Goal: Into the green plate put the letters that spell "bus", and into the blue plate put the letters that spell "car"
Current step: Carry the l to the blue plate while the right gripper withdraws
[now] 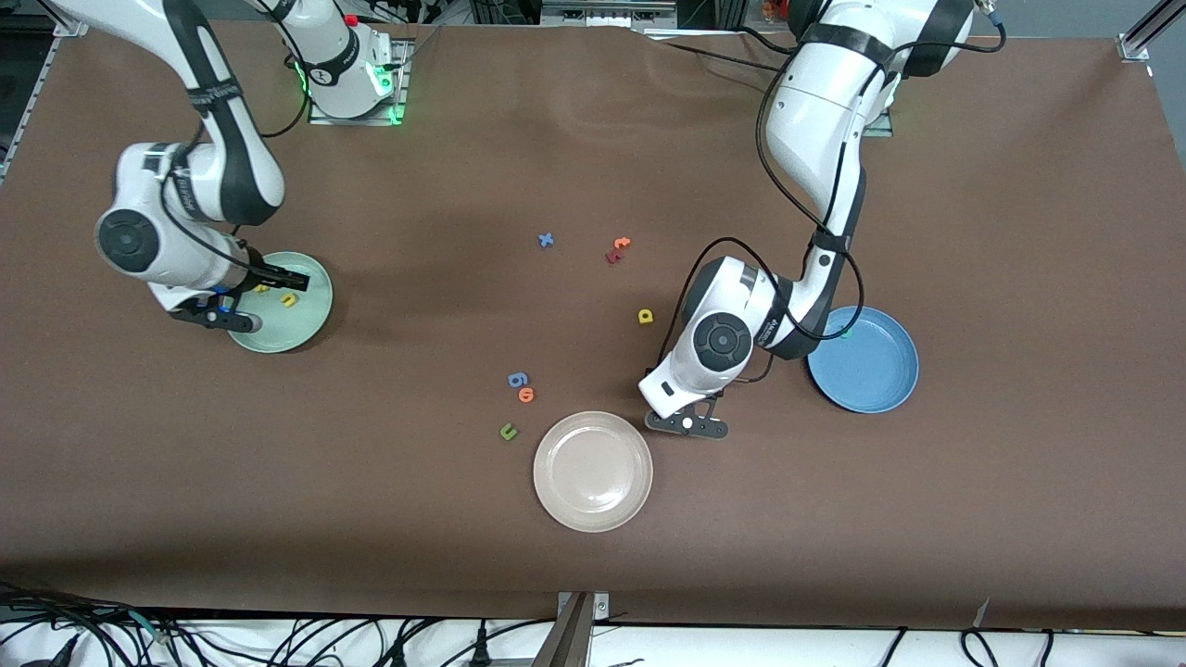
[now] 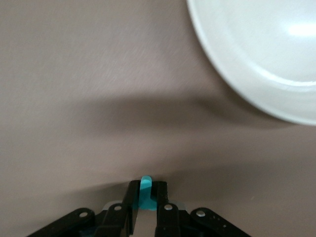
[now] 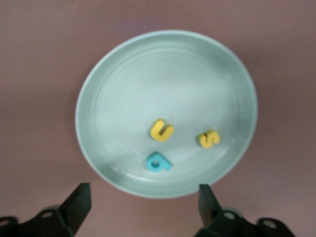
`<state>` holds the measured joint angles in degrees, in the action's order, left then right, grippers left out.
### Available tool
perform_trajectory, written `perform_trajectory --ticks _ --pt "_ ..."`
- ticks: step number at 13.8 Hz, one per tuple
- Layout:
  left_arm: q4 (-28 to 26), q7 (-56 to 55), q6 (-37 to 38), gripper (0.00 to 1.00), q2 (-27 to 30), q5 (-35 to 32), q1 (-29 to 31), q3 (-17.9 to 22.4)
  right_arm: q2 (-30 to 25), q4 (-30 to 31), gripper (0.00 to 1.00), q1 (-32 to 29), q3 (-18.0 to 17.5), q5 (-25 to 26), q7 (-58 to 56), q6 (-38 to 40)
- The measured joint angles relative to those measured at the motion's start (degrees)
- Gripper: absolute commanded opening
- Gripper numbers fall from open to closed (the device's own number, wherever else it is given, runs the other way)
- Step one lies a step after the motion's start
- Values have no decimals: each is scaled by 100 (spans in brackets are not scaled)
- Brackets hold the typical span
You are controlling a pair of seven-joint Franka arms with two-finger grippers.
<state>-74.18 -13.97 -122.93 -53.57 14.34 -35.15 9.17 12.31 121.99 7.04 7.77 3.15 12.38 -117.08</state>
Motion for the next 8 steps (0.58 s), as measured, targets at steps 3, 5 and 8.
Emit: perform_trajectory --ticks 3,5,8 --pt "49 244 816 6 208 0 354 42 -122 -1280 100 2 -2 0 6 1406" --pt "49 636 1391 5 404 0 619 53 -134 -1902 99 5 -9 0 6 1912" --pt "-45 1367 1833 1 686 -171 1069 74 -132 -2737 100 6 -12 0 6 2431"
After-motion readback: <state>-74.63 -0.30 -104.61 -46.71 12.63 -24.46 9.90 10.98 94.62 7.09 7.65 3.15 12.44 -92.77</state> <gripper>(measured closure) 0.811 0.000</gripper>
